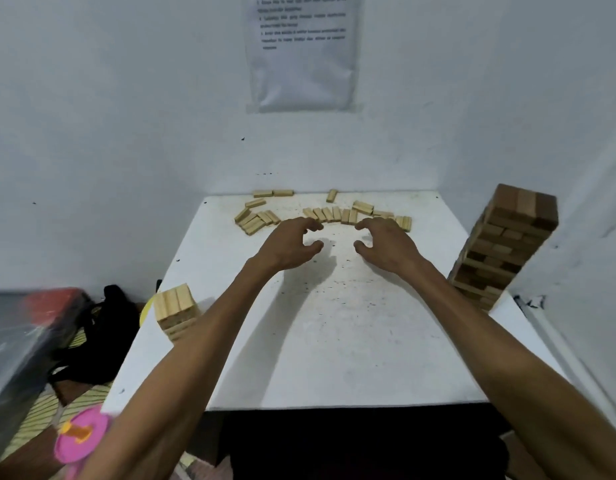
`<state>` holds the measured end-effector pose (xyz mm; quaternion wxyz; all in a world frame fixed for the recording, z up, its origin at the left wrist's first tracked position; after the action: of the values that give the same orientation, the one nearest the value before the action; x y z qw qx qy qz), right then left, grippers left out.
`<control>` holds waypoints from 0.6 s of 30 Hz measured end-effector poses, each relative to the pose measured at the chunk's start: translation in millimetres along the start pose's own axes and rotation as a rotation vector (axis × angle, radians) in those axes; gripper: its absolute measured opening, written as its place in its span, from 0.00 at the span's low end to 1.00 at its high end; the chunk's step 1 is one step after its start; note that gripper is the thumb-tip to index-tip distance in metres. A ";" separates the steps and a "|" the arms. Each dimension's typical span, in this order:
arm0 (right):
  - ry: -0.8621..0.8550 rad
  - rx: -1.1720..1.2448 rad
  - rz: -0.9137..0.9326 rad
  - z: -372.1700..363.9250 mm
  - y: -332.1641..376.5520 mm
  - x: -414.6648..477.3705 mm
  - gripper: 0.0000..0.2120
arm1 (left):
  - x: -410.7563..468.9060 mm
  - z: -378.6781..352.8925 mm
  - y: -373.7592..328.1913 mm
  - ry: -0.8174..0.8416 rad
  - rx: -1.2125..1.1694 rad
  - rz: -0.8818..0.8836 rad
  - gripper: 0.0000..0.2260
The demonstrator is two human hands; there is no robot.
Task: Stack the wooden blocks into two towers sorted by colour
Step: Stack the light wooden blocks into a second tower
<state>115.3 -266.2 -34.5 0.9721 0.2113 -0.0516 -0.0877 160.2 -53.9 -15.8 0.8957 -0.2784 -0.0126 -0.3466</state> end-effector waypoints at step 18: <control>-0.361 0.011 -0.126 -27.2 -53.7 58.7 0.09 | 153.7 -58.6 29.6 0.237 0.205 -0.159 0.27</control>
<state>168.5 -314.6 -77.9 0.9384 0.2005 -0.2126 -0.1845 285.6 -160.0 -46.6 0.8844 -0.1407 0.0359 -0.4436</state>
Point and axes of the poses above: each hand's wrist, its own x-axis towards the middle knuckle, its own z-axis out of the back of the hand, y = z × x, the point moved 5 cm from there along x, towards the middle knuckle, and after that the axes turned 9 degrees about -z, right-handed, at the moved point
